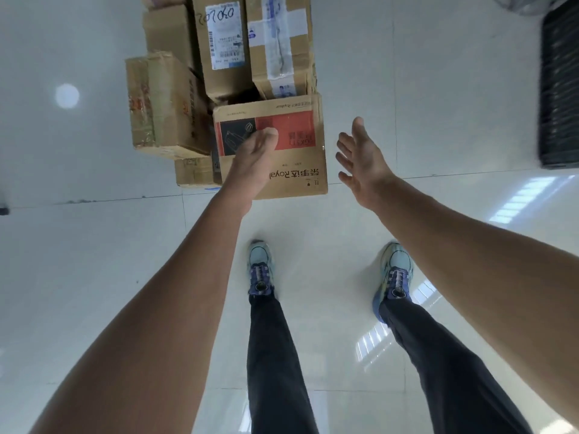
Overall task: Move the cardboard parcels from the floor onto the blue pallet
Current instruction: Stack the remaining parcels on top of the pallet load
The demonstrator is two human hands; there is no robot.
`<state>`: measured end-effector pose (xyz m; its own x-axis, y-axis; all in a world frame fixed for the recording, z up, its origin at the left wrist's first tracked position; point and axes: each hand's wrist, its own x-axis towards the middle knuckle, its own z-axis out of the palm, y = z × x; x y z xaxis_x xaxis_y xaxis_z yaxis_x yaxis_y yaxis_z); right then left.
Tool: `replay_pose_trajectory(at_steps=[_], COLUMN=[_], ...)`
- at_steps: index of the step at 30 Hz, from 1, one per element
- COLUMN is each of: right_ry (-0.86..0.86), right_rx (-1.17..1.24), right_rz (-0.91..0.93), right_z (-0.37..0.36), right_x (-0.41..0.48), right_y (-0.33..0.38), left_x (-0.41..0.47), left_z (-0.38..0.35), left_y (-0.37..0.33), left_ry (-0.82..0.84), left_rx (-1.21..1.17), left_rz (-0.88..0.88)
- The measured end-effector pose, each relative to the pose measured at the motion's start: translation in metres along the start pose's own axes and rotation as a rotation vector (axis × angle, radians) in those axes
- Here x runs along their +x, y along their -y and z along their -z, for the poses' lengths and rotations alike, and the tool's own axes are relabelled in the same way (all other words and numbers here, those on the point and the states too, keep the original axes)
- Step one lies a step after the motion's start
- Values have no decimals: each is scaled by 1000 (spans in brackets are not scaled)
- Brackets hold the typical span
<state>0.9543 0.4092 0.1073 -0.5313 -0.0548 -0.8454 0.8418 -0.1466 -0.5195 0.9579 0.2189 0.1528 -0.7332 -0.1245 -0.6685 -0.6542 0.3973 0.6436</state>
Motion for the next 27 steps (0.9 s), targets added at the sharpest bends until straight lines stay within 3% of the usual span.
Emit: replay_pose_trajectory(at_steps=[14, 27], right_ry=[-315, -196], right_rx=[489, 1007], right_rz=[58, 144], right_z=[-72, -136], right_x=[-40, -22], right_y=[-96, -140], left_x=[21, 47], left_z=[45, 56], left_y=[22, 46], left_ry=[270, 265], left_rx=[398, 543], left_rz=[-241, -398])
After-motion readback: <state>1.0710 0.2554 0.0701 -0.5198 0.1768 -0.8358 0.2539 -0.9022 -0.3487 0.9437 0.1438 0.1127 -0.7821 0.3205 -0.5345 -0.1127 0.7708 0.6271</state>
